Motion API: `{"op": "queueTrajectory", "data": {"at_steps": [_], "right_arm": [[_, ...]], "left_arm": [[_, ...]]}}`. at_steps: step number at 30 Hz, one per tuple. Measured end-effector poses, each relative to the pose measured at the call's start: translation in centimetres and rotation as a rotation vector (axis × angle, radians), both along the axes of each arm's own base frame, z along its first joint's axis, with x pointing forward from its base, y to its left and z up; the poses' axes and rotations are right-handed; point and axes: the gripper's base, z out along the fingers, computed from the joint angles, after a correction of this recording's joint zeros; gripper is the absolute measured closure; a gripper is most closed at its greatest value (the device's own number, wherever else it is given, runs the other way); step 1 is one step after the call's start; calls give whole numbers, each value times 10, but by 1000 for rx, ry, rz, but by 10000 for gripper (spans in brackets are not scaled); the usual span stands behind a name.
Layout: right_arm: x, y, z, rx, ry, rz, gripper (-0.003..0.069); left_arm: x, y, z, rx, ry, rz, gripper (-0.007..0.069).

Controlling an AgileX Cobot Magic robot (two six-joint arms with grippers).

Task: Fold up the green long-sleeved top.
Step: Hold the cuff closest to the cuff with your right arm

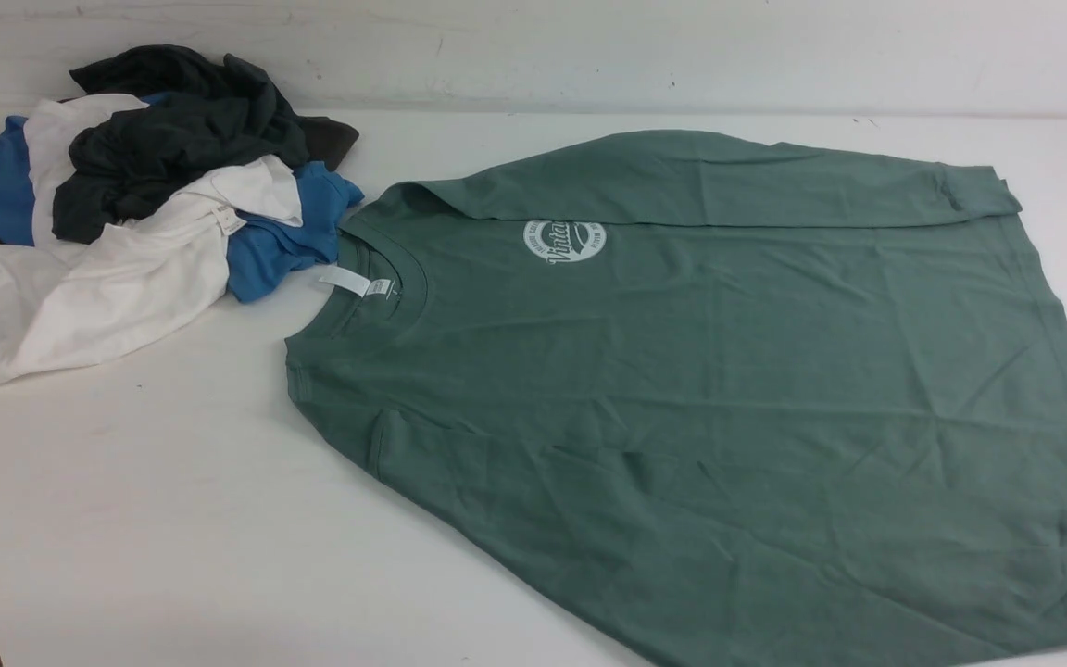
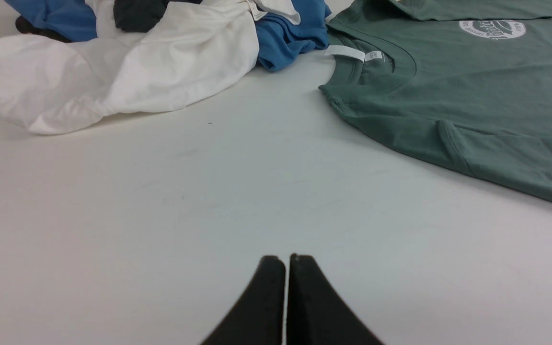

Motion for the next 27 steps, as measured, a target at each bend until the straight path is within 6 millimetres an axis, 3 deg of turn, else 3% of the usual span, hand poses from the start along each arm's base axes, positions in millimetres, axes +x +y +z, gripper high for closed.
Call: {"op": "queueTrajectory", "data": {"at_steps": [23,26,27], "right_arm": [[0,1,1,27,-11,1,673],[1,6,6,399,-75,-1,673],[1,6,7,428,-81,-1,673]], "left_arm": [[0,0,0,0,0,0,625],[0,0,0,0,0,0,625],[0,0,0,0,0,0,625]]}}
